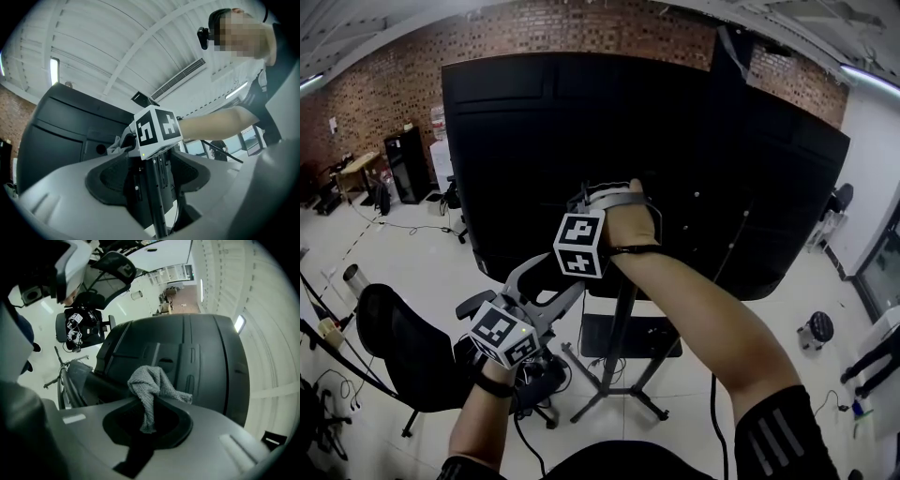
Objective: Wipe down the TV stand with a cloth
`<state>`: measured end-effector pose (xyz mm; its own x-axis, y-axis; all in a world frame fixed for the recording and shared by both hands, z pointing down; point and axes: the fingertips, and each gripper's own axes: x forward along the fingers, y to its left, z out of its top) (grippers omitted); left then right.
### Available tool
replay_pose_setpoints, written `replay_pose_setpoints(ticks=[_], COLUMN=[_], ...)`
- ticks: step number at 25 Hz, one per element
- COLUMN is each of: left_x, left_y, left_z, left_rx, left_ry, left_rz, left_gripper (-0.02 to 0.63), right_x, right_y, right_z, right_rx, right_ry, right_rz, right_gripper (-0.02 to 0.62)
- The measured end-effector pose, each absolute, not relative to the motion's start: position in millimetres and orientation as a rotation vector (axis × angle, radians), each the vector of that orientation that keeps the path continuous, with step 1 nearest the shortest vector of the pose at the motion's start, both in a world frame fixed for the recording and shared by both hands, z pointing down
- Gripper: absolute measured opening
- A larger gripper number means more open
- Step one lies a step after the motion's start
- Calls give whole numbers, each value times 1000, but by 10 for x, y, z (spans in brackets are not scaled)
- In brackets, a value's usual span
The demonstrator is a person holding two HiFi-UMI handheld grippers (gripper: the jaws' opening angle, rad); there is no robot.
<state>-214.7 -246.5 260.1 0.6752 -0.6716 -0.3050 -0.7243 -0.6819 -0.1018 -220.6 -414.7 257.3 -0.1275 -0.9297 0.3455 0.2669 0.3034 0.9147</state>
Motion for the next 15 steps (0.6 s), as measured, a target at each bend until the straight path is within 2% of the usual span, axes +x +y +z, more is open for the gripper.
replay_pose_setpoints(ticks=[8, 15], left_x=[-1965, -1779], left_y=[-2496, -2405], left_z=[2599, 2516], left_rx=[-2703, -2703], left_ry=[1083, 1033], left_rz=[369, 360], left_gripper=[308, 307], right_x=[-1951, -1888], right_y=[-4086, -3596], right_z=[2541, 2442], right_rx=[713, 774], right_ry=[-1239, -1615], right_rz=[-1165, -1198], right_gripper=[29, 31])
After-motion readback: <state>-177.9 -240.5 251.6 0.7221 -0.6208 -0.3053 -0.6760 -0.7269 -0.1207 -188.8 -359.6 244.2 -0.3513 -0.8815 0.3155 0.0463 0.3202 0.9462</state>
